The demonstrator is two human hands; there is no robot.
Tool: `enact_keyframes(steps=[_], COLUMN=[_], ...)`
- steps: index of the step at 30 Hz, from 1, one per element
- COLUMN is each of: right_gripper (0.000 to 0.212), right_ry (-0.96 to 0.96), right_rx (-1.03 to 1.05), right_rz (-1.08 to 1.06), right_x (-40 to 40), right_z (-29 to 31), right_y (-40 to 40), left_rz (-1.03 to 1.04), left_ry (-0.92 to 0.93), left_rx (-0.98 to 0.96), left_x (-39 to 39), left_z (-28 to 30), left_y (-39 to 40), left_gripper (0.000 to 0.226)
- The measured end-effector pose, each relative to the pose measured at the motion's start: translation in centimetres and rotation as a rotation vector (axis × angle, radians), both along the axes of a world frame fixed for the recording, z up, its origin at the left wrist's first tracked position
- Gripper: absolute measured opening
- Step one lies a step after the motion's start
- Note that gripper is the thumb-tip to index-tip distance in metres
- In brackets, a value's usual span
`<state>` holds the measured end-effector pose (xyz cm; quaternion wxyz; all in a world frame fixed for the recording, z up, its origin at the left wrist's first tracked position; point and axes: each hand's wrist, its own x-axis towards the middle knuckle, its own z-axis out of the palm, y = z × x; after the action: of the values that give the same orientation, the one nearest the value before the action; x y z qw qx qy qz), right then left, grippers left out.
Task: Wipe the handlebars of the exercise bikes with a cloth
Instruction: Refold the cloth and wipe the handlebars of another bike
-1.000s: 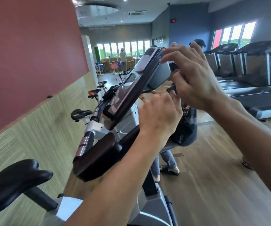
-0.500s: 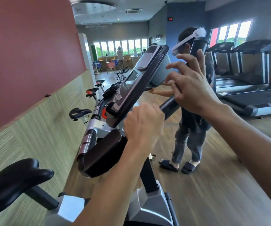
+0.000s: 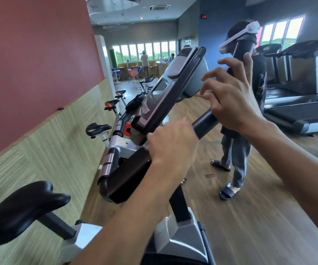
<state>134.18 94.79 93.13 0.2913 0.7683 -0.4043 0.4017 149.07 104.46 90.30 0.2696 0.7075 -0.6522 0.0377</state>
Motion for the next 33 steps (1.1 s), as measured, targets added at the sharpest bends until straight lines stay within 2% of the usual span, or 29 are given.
enact_keyframes(steps=[4,7,9,10,13,14,16,19,21,26,28,33], right_gripper=[0.016,0.029,0.037,0.037,0.032,0.033,0.035,0.034,0.034,0.033,0.030,0.025], right_ry=[-0.026,-0.070,-0.105,-0.109,0.010,0.036,0.002,-0.015,-0.008,-0.047,-0.090,-0.103], right_rx=[0.047,0.124,0.149,0.159,0.159,0.146,0.135,0.102,0.083,0.047,0.041,0.118], right_rz=[-0.001,-0.008,-0.014,0.005,-0.004,-0.045,-0.109,-0.103,-0.102,-0.090,-0.030,0.224], right_x=[0.1,0.7,2.2,3.2,6.3,7.0,7.3,7.1,7.5,7.6,7.4,5.7], right_z=[0.1,0.1,-0.2,-0.5,-2.0,-2.6,-3.0,-3.4,-3.5,-3.8,-3.8,-3.2], right_y=[0.5,1.2,2.0,2.5,3.5,3.6,3.5,3.6,3.7,3.5,3.5,4.2], left_rz=[-0.083,-0.165,-0.157,-0.157,-0.182,-0.180,-0.156,-0.142,-0.127,-0.185,-0.188,-0.163], left_ry=[0.130,0.132,0.215,0.261,0.355,0.362,0.308,0.336,0.323,0.209,0.162,-0.080], left_rx=[-0.088,-0.285,-0.376,-0.333,0.075,0.145,0.156,0.066,0.006,0.061,0.034,-0.215], left_x=[-0.8,2.2,5.7,7.3,10.1,10.6,12.0,13.4,12.7,8.4,7.6,6.5], left_z=[0.9,1.5,2.0,1.9,-0.6,-2.0,-4.1,-5.5,-5.0,-2.0,-1.7,-2.7], left_y=[-1.0,-0.3,0.0,0.4,2.4,3.1,4.3,5.5,5.6,2.4,1.1,1.9], left_gripper=[0.050,0.051,0.058,0.061,0.055,0.051,0.044,0.043,0.044,0.047,0.049,0.048])
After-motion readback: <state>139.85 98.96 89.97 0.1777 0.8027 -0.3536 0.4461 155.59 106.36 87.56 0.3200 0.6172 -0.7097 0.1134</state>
